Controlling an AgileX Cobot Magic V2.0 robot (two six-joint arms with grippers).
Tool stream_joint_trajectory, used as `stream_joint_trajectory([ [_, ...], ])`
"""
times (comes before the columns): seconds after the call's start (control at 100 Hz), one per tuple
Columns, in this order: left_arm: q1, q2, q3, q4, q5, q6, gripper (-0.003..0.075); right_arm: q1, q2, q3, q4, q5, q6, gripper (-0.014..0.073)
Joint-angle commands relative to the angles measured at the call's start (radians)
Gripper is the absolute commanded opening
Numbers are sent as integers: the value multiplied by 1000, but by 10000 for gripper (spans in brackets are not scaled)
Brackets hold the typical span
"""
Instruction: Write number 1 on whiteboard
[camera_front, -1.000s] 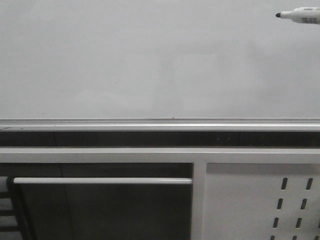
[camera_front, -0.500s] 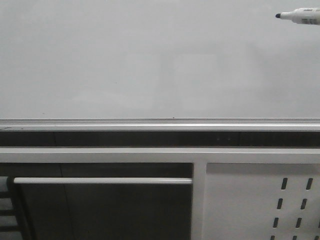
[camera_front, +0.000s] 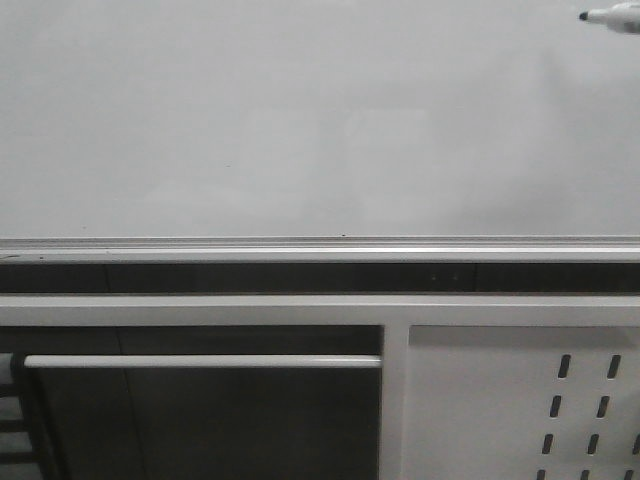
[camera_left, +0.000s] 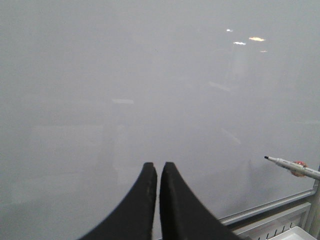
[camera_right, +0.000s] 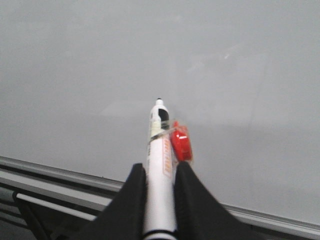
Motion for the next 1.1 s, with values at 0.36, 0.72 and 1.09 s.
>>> stream_joint_trajectory([
  [0.36,-3,13,-21,25,-40,-9,-18,197,358,52,162,-565,-229,-50],
  [0.72,-3,13,-21,25,-40,-9,-18,212,427,76,176,-700,-276,-50],
  [1.09,-3,13,-21,27,-31,-4,-18,210,427,70,204,-746,-325,-50],
])
